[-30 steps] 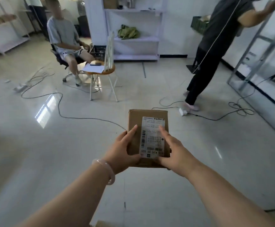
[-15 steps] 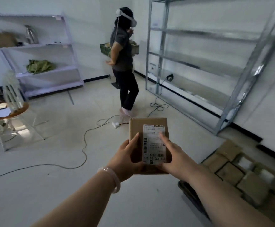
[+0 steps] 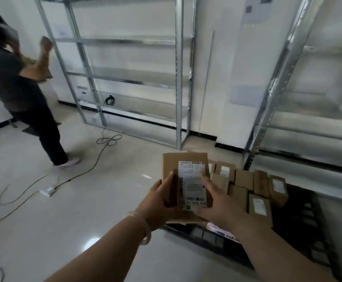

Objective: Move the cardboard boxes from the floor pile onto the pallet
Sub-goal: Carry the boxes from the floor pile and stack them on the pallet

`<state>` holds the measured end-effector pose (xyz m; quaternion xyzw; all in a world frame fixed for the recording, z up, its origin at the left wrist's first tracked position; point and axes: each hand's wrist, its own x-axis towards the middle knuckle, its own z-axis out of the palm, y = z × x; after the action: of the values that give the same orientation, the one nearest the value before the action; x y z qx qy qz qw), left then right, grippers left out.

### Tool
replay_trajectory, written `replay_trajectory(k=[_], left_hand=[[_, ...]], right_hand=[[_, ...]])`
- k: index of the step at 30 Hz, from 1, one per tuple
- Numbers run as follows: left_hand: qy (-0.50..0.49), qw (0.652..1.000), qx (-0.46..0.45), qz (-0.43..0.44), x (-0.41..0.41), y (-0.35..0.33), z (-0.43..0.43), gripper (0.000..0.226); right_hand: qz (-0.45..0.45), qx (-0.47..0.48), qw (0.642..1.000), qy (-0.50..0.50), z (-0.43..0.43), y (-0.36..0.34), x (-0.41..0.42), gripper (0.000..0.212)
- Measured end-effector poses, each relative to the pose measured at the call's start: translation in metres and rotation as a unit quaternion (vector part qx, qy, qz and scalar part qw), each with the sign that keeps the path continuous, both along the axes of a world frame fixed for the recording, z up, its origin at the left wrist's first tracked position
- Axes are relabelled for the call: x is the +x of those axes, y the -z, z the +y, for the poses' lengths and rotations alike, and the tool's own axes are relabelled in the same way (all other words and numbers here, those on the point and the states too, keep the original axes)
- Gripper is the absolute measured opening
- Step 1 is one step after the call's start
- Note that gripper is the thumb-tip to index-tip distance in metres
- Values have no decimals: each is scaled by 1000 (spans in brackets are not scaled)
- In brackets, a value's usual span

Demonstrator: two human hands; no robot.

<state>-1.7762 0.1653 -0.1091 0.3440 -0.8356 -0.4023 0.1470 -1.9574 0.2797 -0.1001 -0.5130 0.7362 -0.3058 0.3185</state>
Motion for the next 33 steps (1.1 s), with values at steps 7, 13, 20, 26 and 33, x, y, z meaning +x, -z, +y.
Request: replay_trajectory(k=[7, 13, 20, 26, 33], left_hand=[[113, 993, -1, -22, -81, 16, -12, 101], [202, 979, -8, -16, -153, 26, -31, 102], [311, 948, 53, -32, -224, 41, 1, 103], [361, 931, 21, -54, -279, 45, 55, 102], [352, 933, 25, -72, -355, 46, 139, 104]], right_hand=[[0, 29, 993, 112, 20, 12, -55, 104], [-32, 3, 974, 223, 38, 12, -86, 105], [-31, 0, 943, 330, 89, 24, -113, 106], [-46, 9, 932, 359, 151, 36, -154, 105], [-48, 0, 935, 352, 230, 40, -234, 105]])
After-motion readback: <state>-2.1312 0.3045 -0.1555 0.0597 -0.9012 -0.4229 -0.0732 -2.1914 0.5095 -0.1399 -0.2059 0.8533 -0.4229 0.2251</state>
